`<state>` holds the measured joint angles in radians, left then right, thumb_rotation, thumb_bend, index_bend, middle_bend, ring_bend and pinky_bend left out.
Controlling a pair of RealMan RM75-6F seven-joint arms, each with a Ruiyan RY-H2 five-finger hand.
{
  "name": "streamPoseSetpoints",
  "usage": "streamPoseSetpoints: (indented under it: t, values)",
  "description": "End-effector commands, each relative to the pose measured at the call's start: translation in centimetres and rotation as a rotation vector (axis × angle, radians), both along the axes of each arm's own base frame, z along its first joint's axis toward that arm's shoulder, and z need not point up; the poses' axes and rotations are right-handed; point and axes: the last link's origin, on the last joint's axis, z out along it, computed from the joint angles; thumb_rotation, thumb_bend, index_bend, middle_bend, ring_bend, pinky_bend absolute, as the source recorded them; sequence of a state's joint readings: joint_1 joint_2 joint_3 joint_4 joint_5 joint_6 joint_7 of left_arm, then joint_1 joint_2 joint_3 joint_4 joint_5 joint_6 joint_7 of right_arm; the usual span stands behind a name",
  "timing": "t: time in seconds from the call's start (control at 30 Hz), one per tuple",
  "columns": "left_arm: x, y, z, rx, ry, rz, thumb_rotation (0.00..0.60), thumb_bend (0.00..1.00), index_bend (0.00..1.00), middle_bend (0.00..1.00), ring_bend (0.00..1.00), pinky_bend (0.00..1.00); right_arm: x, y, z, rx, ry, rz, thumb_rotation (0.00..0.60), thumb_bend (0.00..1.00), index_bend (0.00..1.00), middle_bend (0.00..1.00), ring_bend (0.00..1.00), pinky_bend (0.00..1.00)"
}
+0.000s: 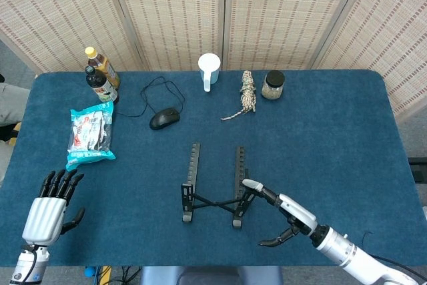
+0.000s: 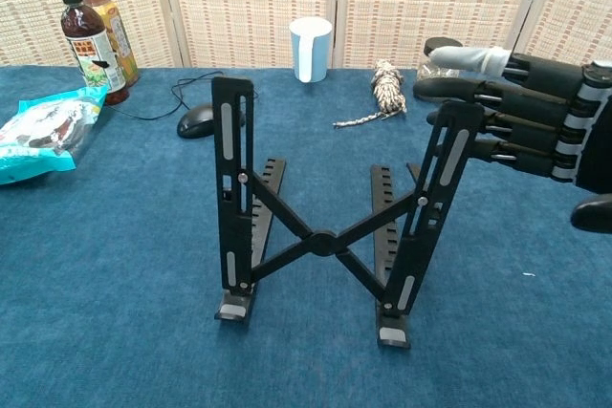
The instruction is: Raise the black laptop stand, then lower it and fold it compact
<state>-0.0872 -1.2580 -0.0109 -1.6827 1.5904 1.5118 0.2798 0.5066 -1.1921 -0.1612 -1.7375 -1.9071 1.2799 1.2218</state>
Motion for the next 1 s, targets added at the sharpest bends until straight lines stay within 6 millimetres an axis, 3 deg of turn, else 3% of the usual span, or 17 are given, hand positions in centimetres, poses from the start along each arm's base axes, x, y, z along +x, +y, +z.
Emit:
streamPoseSetpoints:
  t: [0.03,0.27,0.7,1.0]
  values:
    - [-0.1,0.0,0.1,0.002,-0.001,0.001,0.6,0.28,0.12,0.09,0.0,0.0,0.7,0.0,0.1,0.002,-0.008,0.018,0.6,0.0,0.0,0.06,0.0,0.09]
    - [-0.4,-0.3,0.3,0.01,-0.002,0.01,0.6,0.28,0.12,0.09,0.0,0.0,2.1,0.3,0.2,0.016,-0.012,0.06,0.6,0.0,0.0,0.06,0.0,0.09]
    - [-0.7,-0.4,0.4,0.015,-0.006,0.011,0.6,0.28,0.12,0.09,0.0,0.0,1.9,2.0,0.7,0.045,-0.004,0.082,0.6,0.0,0.0,0.06,0.0,0.09]
    - [-0.6,-0.3,0.4,0.014,-0.007,0.005,0.6,0.28,0.12,0.09,0.0,0.0,1.5,0.9,1.1,-0.015,0.002,0.046,0.6,0.0,0.0,0.06,0.0,0.09]
